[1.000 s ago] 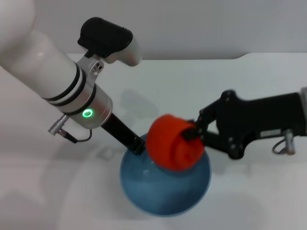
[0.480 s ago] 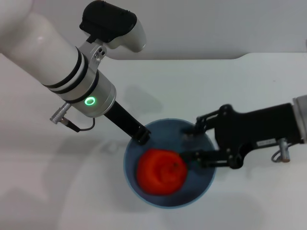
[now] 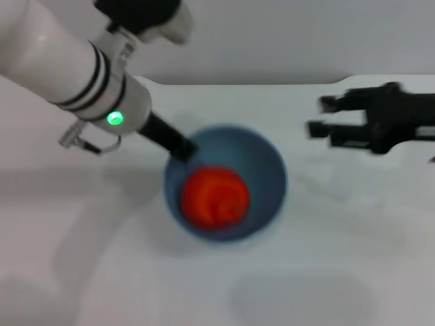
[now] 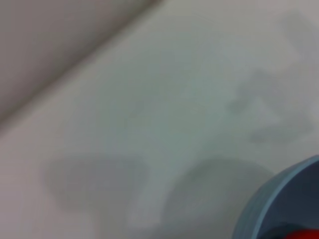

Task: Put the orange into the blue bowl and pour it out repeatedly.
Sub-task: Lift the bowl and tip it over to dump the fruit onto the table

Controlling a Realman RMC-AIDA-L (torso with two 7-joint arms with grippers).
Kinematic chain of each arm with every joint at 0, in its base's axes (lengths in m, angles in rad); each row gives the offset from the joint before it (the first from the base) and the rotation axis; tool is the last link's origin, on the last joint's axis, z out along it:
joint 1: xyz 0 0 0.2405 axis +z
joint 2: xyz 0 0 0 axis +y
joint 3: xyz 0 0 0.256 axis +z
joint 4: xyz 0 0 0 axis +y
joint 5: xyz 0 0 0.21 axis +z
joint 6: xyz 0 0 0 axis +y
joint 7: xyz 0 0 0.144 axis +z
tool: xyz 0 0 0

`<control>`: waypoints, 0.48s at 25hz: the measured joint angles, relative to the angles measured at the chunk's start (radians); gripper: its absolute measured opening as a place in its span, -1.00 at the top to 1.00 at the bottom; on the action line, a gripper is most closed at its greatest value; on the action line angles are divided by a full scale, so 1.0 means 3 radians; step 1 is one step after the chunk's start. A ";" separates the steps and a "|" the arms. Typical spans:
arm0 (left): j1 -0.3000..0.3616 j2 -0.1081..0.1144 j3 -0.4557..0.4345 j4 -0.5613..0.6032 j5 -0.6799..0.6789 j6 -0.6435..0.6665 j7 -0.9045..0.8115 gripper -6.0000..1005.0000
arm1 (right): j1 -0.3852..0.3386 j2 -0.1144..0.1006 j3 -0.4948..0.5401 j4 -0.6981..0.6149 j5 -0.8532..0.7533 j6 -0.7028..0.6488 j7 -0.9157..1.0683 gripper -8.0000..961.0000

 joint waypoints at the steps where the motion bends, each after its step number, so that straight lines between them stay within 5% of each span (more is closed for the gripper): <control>1: 0.0111 -0.0001 0.0048 0.0189 0.0081 -0.0107 0.0017 0.99 | -0.0007 -0.0006 0.0082 0.0026 -0.0030 -0.0003 0.0033 -0.07; 6: 0.0701 0.0003 0.0401 0.0972 0.0372 -0.0833 0.0242 0.99 | -0.0081 -0.0012 0.0437 0.0108 -0.0437 -0.0065 0.0061 -0.07; 7: 0.0997 0.0004 0.0639 0.1216 0.0674 -0.1306 0.0310 0.99 | -0.0129 -0.0005 0.0548 0.0140 -0.0526 -0.0065 0.0085 -0.07; 8: 0.0997 0.0004 0.0639 0.1216 0.0674 -0.1306 0.0310 0.99 | -0.0129 -0.0005 0.0548 0.0140 -0.0526 -0.0065 0.0085 -0.07; 12: 0.1590 0.0003 0.1118 0.1364 0.1090 -0.2390 0.0607 0.99 | -0.0190 -0.0011 0.0802 0.0304 -0.0542 -0.0067 0.0190 -0.07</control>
